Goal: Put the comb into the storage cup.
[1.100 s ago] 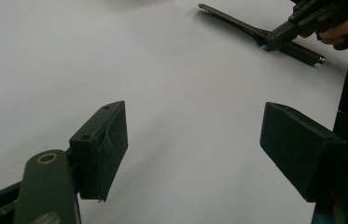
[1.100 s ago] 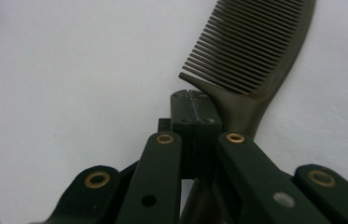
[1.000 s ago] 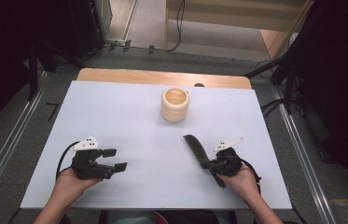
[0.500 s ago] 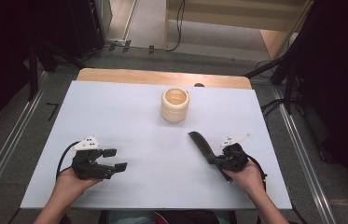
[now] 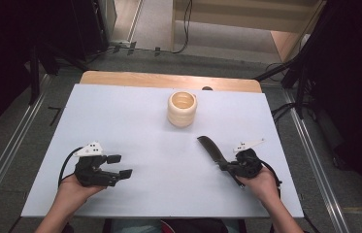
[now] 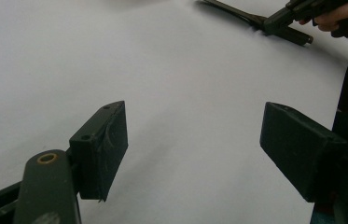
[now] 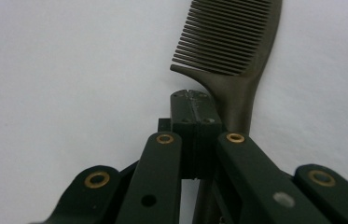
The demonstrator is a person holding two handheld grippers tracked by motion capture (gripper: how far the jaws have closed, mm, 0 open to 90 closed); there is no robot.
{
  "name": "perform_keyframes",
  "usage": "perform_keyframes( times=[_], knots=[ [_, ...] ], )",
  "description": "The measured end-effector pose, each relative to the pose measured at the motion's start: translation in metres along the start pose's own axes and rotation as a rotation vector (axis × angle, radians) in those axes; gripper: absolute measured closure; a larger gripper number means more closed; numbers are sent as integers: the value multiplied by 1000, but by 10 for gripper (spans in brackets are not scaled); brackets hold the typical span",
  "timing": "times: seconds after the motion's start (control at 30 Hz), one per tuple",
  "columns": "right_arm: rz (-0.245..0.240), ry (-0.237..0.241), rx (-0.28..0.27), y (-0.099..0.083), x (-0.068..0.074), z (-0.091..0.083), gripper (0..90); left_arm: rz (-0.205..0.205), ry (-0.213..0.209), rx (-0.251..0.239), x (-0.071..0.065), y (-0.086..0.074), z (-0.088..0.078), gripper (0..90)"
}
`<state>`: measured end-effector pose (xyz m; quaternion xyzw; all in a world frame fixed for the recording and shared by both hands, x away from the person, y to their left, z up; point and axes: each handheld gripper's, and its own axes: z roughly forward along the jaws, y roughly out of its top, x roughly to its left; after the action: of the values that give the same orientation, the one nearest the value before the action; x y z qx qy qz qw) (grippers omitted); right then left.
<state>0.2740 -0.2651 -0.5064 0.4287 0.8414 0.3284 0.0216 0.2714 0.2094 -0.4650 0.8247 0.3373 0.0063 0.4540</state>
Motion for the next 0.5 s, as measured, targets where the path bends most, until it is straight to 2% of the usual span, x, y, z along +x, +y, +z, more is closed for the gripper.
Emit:
perform_keyframes(
  times=[0.27, 0.33, 0.37, 0.5],
  knots=[
    [23, -26, -11, -5, -9, -7, 876, 0, -2, 0, 0, 0, 0, 243],
    [25, -14, -13, -5, -8, -6, 875, 0, -2, 0, 0, 0, 0, 243],
    [25, 16, -26, -4, -6, -7, 852, -2, -2, -1, 0, 0, 0, 243],
    [20, 30, -62, -4, 0, -13, 834, -2, -3, -3, 0, 0, 0, 242]
  ],
)
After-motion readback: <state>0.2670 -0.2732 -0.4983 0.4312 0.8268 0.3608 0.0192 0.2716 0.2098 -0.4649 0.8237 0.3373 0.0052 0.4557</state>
